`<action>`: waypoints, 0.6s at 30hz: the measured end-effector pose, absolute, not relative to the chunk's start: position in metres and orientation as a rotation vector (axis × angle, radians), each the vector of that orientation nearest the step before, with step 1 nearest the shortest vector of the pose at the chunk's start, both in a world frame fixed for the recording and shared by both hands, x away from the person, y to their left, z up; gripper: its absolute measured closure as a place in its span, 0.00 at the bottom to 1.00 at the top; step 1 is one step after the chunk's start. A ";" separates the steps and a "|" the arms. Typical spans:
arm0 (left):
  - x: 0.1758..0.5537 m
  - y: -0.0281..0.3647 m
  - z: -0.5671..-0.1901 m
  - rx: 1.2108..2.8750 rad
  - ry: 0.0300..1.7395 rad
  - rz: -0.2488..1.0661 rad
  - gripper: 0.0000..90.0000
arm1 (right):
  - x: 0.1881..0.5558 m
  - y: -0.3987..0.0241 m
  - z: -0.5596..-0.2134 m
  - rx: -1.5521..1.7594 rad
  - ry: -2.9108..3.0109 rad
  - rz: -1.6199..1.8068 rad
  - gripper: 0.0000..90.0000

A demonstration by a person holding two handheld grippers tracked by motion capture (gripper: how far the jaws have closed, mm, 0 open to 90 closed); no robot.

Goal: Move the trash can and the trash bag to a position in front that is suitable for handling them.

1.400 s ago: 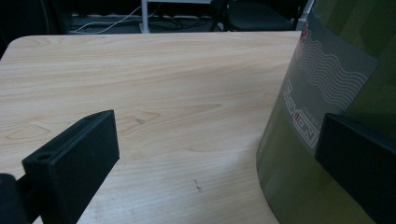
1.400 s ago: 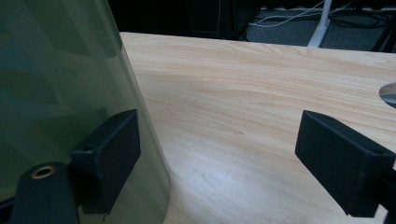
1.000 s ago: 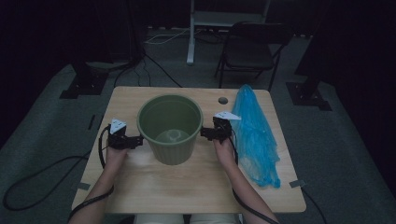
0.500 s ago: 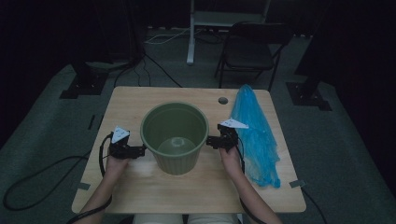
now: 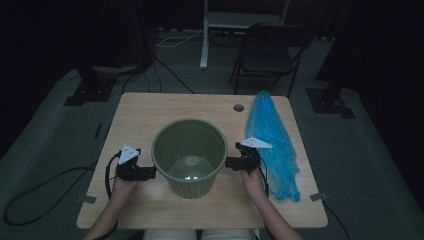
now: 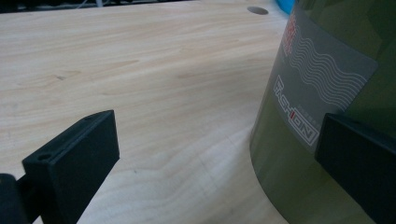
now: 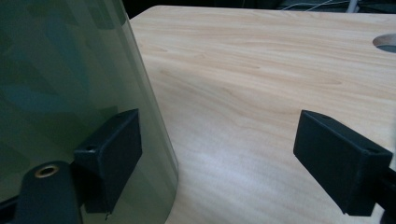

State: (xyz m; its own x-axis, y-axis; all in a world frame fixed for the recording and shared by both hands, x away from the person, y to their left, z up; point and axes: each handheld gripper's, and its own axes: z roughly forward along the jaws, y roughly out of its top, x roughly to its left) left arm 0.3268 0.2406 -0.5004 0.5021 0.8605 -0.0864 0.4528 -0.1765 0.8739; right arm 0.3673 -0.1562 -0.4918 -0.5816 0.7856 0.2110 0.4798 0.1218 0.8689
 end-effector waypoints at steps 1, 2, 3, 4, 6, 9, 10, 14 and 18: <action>0.325 0.240 -0.500 1.810 1.099 0.542 0.00 | 0.364 -0.157 -0.492 1.231 2.104 1.444 0.16; 0.323 0.240 -0.500 1.815 1.096 0.540 0.00 | 0.362 -0.158 -0.492 1.226 2.106 1.448 0.16; 0.321 0.239 -0.500 1.813 1.096 0.534 0.00 | 0.359 -0.159 -0.492 1.230 2.112 1.453 0.16; 0.320 0.239 -0.500 1.817 1.093 0.532 0.00 | 0.357 -0.160 -0.493 1.229 2.117 1.460 0.16; 0.316 0.237 -0.500 1.818 1.090 0.522 0.00 | 0.353 -0.162 -0.493 1.229 2.124 1.466 0.16; 0.311 0.236 -0.501 1.820 1.085 0.510 0.00 | 0.346 -0.165 -0.494 1.236 2.124 1.473 0.16; 0.309 0.236 -0.501 1.819 1.085 0.510 0.00 | 0.344 -0.166 -0.494 1.240 2.125 1.474 0.16; 0.304 0.234 -0.501 1.819 1.081 0.502 0.00 | 0.337 -0.168 -0.493 1.228 2.127 1.471 0.16; 0.300 0.234 -0.500 1.827 1.073 0.505 0.00 | 0.332 -0.169 -0.493 1.216 2.138 1.466 0.16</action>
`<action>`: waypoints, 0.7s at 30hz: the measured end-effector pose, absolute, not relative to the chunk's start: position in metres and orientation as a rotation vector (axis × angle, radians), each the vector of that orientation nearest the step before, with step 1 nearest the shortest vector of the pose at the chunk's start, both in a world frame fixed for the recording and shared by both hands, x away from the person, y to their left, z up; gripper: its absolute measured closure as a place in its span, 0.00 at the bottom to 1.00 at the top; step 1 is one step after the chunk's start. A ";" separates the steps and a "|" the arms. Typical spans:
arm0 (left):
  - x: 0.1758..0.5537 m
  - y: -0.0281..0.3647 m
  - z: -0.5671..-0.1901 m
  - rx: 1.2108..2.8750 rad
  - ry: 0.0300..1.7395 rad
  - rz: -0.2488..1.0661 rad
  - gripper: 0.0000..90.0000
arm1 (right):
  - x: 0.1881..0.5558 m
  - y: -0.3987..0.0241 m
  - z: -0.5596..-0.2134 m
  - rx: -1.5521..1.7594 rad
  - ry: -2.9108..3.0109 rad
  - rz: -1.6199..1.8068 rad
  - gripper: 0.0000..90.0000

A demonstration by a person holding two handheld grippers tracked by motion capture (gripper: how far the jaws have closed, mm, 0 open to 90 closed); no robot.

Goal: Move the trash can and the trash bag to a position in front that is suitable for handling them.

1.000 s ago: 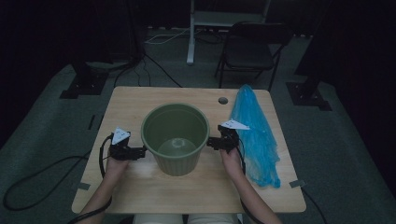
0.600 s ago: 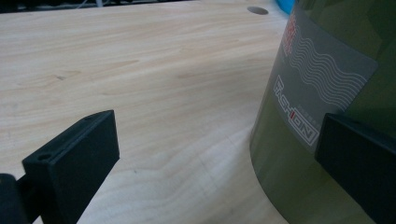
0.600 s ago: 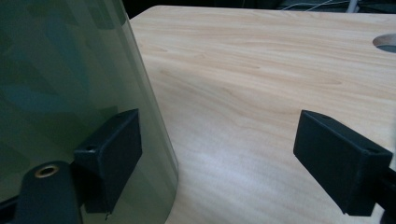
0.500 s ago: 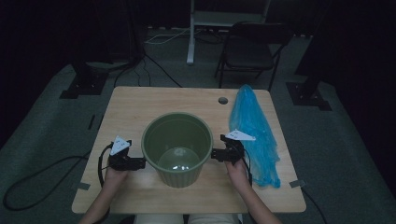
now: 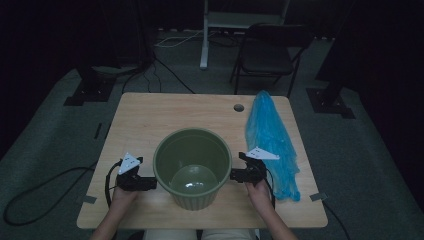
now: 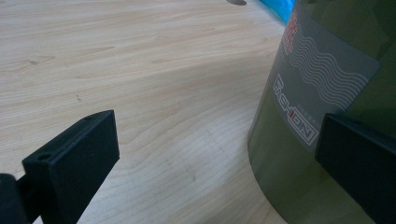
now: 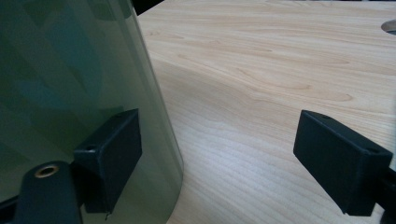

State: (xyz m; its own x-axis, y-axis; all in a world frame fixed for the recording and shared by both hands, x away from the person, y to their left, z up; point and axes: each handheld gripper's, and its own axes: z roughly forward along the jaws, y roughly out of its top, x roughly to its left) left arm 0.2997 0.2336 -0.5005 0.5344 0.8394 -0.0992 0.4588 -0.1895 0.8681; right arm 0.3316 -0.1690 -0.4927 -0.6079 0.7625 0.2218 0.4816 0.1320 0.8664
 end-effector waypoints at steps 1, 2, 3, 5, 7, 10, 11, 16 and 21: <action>0.299 0.234 -0.501 1.823 1.075 0.498 0.00 | 0.331 -0.169 -0.493 1.213 2.139 1.466 0.16; 0.299 0.235 -0.501 1.822 1.075 0.494 0.00 | 0.330 -0.169 -0.493 1.215 2.140 1.471 0.16; 0.299 0.235 -0.502 1.818 1.077 0.488 0.00 | 0.330 -0.169 -0.493 1.220 2.140 1.476 0.16; 0.299 0.235 -0.502 1.811 1.078 0.487 0.00 | 0.330 -0.169 -0.494 1.221 2.139 1.481 0.16; 0.298 0.236 -0.503 1.804 1.080 0.482 0.00 | 0.330 -0.169 -0.494 1.224 2.136 1.485 0.16; 0.298 0.236 -0.505 1.797 1.080 0.473 0.00 | 0.330 -0.170 -0.495 1.221 2.141 1.493 0.15; 0.298 0.236 -0.505 1.795 1.078 0.472 0.00 | 0.331 -0.170 -0.495 1.213 2.143 1.487 0.14; 0.297 0.241 -0.511 1.815 1.061 0.464 0.00 | 0.340 -0.182 -0.490 1.190 2.115 1.494 0.14; 0.291 0.255 -0.519 1.809 1.075 0.461 0.00 | 0.353 -0.221 -0.482 1.216 2.047 1.445 0.15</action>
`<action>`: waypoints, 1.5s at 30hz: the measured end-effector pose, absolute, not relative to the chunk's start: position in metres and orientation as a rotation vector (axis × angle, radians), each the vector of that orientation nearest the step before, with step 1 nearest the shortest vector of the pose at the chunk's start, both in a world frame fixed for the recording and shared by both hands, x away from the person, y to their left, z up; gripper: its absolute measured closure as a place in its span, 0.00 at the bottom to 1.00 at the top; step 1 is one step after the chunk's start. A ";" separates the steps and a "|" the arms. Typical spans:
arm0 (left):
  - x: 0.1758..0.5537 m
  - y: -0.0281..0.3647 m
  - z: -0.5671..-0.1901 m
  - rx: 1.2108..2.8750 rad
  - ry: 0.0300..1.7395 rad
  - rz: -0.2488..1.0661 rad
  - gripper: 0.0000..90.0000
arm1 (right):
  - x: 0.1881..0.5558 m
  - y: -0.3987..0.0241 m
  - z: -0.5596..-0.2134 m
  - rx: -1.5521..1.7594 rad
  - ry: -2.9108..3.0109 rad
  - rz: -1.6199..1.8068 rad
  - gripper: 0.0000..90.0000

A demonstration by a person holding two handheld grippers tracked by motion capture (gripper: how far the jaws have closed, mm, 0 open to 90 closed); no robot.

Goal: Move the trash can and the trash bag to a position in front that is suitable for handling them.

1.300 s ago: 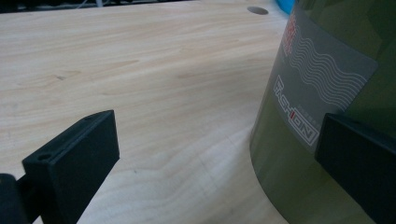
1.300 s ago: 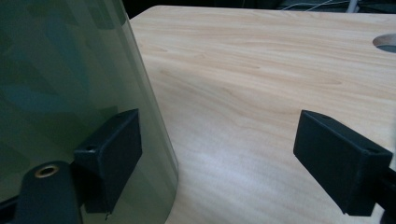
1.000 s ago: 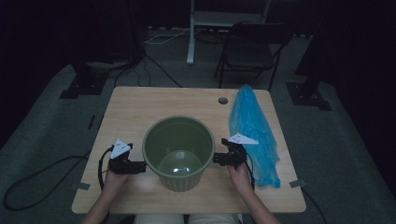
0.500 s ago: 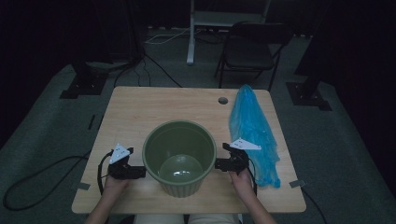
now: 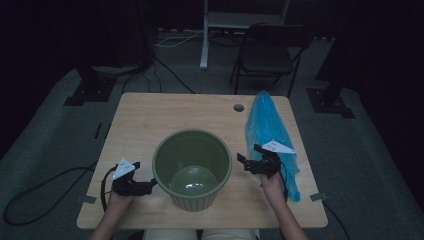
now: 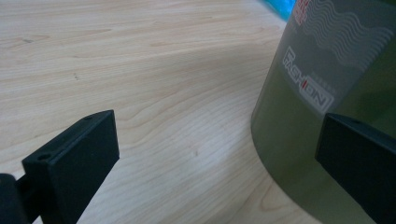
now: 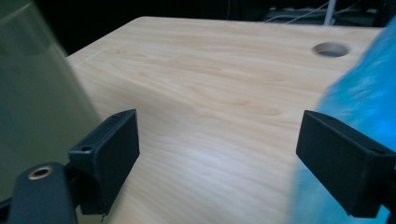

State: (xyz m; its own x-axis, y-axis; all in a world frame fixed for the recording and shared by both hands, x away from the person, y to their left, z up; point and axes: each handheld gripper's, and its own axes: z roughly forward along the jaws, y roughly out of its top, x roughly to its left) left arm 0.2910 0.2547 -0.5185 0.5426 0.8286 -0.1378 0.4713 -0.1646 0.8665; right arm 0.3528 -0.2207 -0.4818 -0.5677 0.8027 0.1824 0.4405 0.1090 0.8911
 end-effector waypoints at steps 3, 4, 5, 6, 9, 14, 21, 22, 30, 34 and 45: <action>0.288 0.263 -0.523 1.804 1.087 0.465 0.00 | 0.355 -0.243 -0.477 1.163 2.050 1.412 0.15; 0.287 0.265 -0.525 1.809 1.085 0.470 0.00 | 0.356 -0.251 -0.475 1.177 2.037 1.415 0.14; 0.285 0.268 -0.526 1.814 1.081 0.471 0.00 | 0.357 -0.259 -0.473 1.195 2.020 1.421 0.14; 0.284 0.269 -0.527 1.818 1.080 0.475 0.00 | 0.359 -0.267 -0.472 1.215 2.006 1.405 0.14; 0.280 0.273 -0.527 1.826 1.073 0.488 0.00 | 0.365 -0.288 -0.472 1.283 1.956 1.340 0.14; 0.275 0.278 -0.529 1.803 1.073 0.481 0.00 | 0.372 -0.320 -0.479 1.409 1.921 1.257 0.14; 0.271 0.279 -0.533 1.804 1.063 0.468 0.00 | 0.367 -0.351 -0.498 1.530 1.864 1.157 0.14; 0.271 0.278 -0.533 1.807 1.060 0.464 0.00 | 0.367 -0.356 -0.500 1.550 1.852 1.141 0.14; 0.270 0.277 -0.534 1.797 1.057 0.454 0.00 | 0.364 -0.371 -0.521 1.639 1.891 1.043 0.29; 0.269 0.278 -0.534 1.788 1.061 0.456 0.00 | 0.366 -0.367 -0.531 1.650 1.894 0.981 0.30; 0.269 0.278 -0.535 1.793 1.058 0.458 0.00 | 0.372 -0.343 -0.542 1.592 1.982 0.874 0.66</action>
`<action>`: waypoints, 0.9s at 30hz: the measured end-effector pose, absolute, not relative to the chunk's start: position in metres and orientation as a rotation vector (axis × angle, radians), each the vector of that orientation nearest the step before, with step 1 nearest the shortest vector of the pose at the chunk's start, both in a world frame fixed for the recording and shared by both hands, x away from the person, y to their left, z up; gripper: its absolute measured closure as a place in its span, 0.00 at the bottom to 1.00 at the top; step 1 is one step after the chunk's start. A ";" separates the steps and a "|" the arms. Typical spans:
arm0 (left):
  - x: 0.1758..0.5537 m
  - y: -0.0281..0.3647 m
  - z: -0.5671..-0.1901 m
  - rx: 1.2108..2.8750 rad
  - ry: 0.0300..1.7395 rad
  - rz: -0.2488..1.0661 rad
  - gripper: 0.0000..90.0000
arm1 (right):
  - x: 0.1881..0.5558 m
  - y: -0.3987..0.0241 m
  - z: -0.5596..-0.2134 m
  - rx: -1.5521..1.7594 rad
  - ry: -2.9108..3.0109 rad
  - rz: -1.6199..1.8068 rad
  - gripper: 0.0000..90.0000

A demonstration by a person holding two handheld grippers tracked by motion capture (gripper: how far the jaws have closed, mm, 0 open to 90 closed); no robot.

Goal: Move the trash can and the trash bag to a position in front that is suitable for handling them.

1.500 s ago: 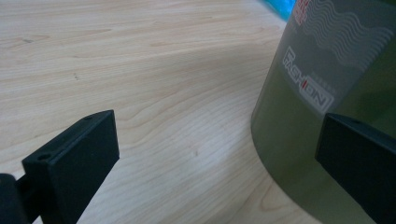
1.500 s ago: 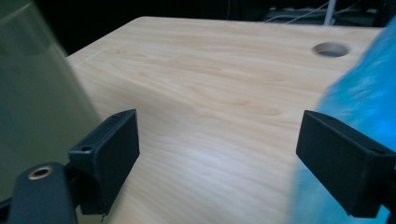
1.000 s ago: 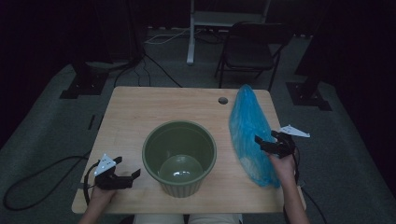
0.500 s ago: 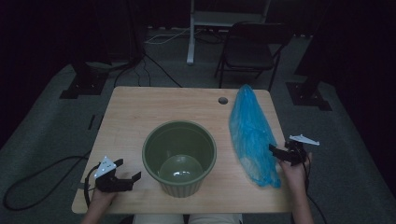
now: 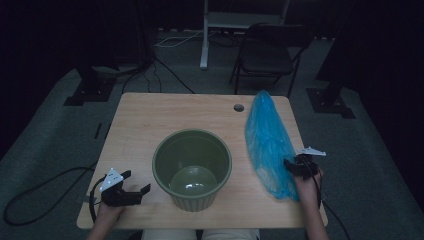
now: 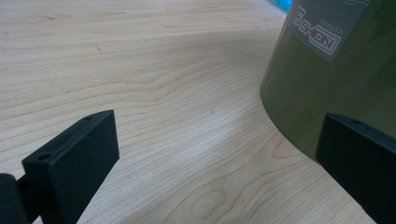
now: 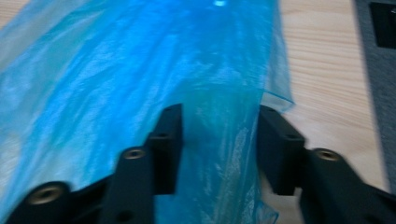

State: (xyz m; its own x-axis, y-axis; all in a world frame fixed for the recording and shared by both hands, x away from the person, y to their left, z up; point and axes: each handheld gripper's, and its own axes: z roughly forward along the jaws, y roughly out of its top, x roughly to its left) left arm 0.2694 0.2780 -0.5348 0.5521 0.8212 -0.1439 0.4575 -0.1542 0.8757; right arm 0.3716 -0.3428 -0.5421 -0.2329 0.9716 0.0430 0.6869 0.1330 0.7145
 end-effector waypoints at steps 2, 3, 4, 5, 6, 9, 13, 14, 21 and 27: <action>0.269 0.277 -0.535 1.793 1.052 0.457 0.00 | 0.374 -0.333 -0.540 1.564 2.021 0.846 0.74; 0.269 0.276 -0.534 1.795 1.048 0.456 0.00 | 0.376 -0.328 -0.539 1.555 2.041 0.847 0.80; 0.269 0.276 -0.534 1.798 1.045 0.458 0.00 | 0.378 -0.322 -0.538 1.552 2.056 0.841 0.91; 0.269 0.275 -0.534 1.800 1.043 0.459 0.00 | 0.380 -0.316 -0.537 1.558 2.061 0.822 1.00; 0.268 0.275 -0.534 1.796 1.043 0.456 0.00 | 0.382 -0.311 -0.536 1.561 2.053 0.825 1.00; 0.268 0.275 -0.534 1.798 1.040 0.462 0.00 | 0.386 -0.297 -0.533 1.589 1.996 0.891 1.00; 0.268 0.276 -0.533 1.786 1.041 0.471 0.00 | 0.390 -0.288 -0.524 1.679 1.866 1.064 1.00; 0.268 0.276 -0.532 1.779 1.040 0.473 0.00 | 0.391 -0.286 -0.522 1.697 1.852 1.151 0.88; 0.267 0.277 -0.531 1.774 1.038 0.478 0.00 | 0.383 -0.254 -0.506 1.613 2.011 1.298 0.48; 0.267 0.278 -0.530 1.769 1.032 0.498 0.00 | 0.360 -0.254 -0.499 1.559 2.033 1.213 0.44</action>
State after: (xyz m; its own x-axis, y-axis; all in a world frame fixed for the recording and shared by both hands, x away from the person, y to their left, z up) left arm 0.2671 0.2778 -0.5299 0.5532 0.8242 -0.1213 0.4184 -0.1490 0.8959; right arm 0.3595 -0.2543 -0.4988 -0.3623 0.9000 0.2426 0.6409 0.0516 0.7659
